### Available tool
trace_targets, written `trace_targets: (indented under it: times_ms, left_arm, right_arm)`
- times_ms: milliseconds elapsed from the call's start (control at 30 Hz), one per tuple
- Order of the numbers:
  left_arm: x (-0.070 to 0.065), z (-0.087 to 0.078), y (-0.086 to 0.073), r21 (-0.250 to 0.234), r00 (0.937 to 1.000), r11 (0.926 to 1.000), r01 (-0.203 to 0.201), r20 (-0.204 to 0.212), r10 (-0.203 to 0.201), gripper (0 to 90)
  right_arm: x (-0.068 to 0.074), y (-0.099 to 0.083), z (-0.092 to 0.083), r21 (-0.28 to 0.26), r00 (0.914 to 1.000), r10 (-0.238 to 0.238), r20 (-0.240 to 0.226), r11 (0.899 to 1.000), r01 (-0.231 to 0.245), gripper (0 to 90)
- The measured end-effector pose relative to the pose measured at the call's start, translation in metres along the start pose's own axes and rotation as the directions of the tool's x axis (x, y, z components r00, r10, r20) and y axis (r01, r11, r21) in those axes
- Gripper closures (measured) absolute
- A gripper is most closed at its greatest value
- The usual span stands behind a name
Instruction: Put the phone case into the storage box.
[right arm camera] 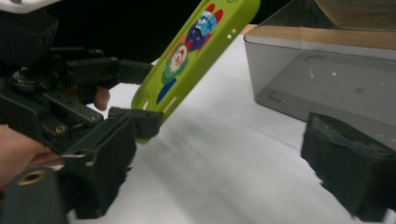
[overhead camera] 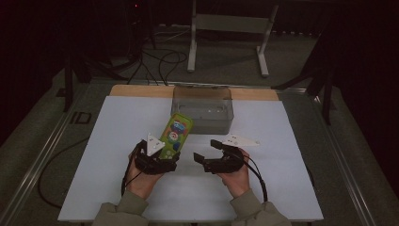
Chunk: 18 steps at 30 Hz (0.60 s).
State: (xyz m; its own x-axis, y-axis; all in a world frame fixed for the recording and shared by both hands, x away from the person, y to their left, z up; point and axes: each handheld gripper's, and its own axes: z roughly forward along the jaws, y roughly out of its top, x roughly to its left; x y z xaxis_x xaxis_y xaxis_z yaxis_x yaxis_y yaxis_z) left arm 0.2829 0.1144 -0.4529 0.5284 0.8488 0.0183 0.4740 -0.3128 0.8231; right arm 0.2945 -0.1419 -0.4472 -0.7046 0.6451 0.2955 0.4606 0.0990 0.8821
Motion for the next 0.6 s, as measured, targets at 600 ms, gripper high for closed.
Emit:
trace_targets:
  times_ms: [600]
  left_arm:
    - [-0.003,-0.004,0.001,-0.057,0.9997,0.9982,0.020,0.015,-0.019,16.4]
  right_arm:
    - [0.011,0.015,0.031,0.004,0.9978,0.056,-0.036,0.998,-0.055,24.7]
